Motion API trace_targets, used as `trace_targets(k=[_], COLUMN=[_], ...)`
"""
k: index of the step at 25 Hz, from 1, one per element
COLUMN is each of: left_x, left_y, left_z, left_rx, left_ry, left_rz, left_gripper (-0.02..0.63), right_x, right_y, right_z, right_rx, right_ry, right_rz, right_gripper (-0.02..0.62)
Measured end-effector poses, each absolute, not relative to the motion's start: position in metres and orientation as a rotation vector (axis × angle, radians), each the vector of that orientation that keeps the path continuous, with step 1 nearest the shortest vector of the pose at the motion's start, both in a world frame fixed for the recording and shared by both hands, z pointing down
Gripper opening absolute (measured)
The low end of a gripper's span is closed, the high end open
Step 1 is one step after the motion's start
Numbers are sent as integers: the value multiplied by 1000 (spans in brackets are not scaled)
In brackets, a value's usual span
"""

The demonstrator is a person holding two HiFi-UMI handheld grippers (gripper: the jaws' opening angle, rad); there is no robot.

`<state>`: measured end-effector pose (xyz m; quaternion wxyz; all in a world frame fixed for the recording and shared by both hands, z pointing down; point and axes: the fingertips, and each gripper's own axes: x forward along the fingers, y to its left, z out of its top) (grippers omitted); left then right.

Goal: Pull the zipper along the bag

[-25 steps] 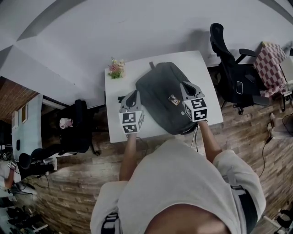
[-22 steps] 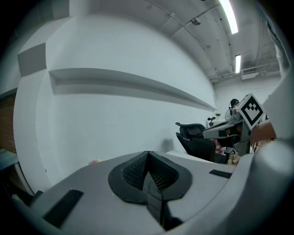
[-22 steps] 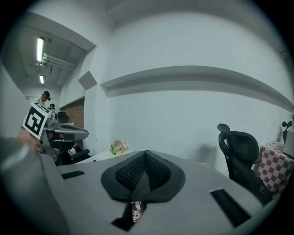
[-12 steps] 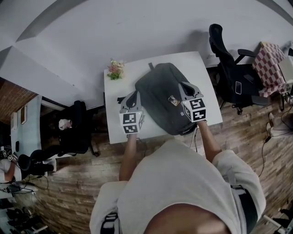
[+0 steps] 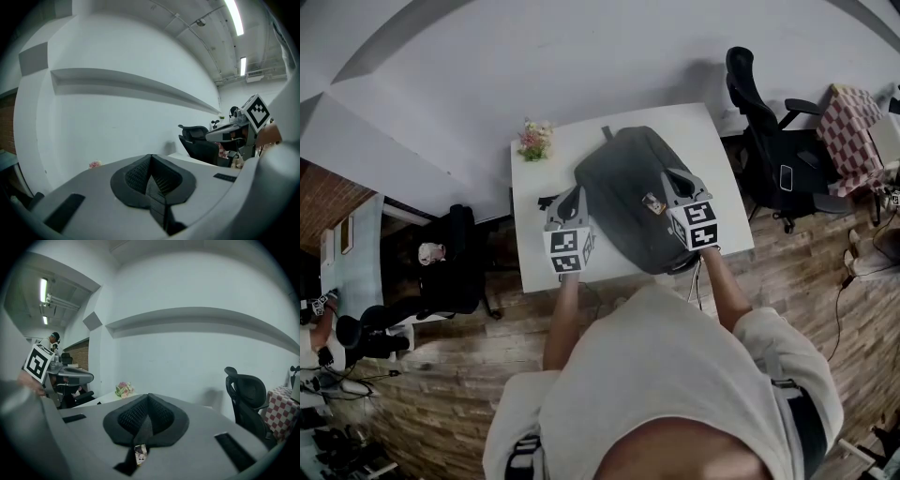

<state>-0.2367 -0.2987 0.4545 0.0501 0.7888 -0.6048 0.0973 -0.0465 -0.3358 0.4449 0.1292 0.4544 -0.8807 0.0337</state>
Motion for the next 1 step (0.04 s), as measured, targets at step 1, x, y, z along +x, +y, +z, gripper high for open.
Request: trace_targets(k=[1], left_x=[-236], left_y=[-298], left_z=[455], left_rx=[2402], left_ry=[-1841], left_rz=[298], left_gripper=[26], right_x=[-46], right_y=[-335], right_z=[446], right_rx=[1319], right_ry=[-2559], right_rz=[99], right_gripper=[12])
